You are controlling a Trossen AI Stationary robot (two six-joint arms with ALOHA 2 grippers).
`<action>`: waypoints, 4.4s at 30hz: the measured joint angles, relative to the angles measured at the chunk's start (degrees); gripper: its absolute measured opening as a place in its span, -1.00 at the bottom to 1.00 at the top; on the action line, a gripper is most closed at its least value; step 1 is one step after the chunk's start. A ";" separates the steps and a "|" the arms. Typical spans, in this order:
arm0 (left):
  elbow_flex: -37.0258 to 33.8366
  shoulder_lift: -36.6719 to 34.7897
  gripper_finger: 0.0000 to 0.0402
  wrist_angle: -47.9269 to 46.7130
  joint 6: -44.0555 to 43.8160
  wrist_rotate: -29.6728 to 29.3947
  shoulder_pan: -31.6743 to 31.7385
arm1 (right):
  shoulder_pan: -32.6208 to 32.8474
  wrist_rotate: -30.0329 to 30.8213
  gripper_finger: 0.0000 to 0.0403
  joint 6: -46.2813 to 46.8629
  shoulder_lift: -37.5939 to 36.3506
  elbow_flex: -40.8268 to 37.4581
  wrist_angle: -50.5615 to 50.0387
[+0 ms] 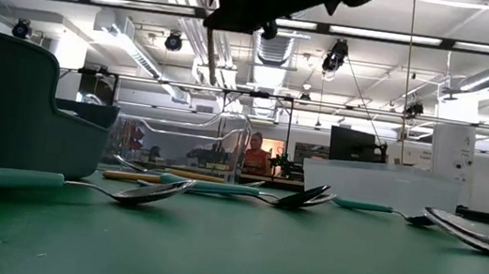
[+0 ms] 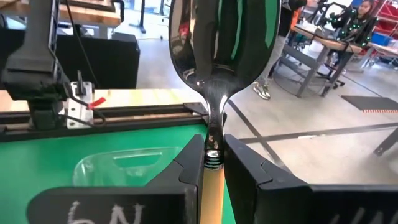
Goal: Sort silverware by color (type)
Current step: Put the orange spoon into the transparent bin
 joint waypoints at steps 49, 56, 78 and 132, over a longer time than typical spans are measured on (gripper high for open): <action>0.00 0.29 -0.21 -0.35 0.15 0.08 0.00 | -0.35 -10.53 -0.82 0.88 16.22 7.11 -4.78; 0.00 0.26 -0.21 -0.45 0.20 0.08 0.00 | -0.35 -10.55 -0.82 0.85 16.96 8.13 -8.17; 0.00 0.26 -0.21 -0.83 0.41 0.08 0.02 | -0.35 -10.53 -0.82 0.72 16.96 8.17 -18.34; 0.00 22.87 -0.24 -21.46 -53.93 4.08 10.12 | -0.35 -10.00 -0.82 -2.67 16.94 8.15 -18.61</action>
